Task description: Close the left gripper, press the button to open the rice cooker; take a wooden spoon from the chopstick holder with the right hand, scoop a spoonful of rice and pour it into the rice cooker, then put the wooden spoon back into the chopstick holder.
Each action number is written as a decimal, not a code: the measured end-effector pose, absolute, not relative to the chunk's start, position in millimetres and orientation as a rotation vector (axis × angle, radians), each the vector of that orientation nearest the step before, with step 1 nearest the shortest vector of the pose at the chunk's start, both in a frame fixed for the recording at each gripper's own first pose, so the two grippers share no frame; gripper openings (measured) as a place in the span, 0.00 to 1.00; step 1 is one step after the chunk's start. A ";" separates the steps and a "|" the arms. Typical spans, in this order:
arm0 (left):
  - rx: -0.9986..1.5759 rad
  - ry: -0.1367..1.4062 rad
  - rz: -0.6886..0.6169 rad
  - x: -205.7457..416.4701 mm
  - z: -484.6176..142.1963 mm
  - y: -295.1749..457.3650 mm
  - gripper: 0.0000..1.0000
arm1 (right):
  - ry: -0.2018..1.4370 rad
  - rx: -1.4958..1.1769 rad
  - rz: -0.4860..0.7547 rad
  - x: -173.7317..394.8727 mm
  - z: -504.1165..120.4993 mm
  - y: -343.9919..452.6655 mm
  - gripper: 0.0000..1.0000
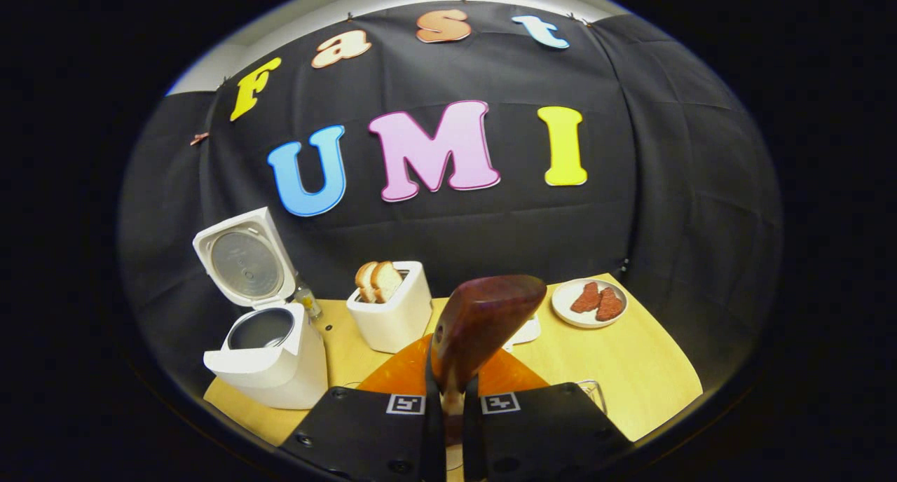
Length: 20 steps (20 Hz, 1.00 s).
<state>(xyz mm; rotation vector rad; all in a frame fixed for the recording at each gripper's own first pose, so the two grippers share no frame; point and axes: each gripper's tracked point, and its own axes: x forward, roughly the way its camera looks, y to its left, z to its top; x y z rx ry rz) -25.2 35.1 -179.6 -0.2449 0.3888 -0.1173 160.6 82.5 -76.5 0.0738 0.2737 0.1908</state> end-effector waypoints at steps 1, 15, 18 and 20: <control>-0.251 0.399 -0.117 -24.0 -183.9 39.6 0.96 | 0.290 0.057 0.195 161.7 -88.9 89.6 0.14; -0.234 0.482 -0.134 -0.3 -260.0 78.3 0.96 | 0.397 -0.134 0.067 161.9 -217.9 106.2 0.14; -0.260 0.489 -0.082 2.2 -266.7 97.5 0.96 | 0.421 -0.117 0.088 148.2 -228.9 127.3 0.14; -0.282 0.495 -0.056 0.3 -270.2 108.1 0.96 | 0.446 -0.102 0.115 138.9 -237.6 146.3 0.14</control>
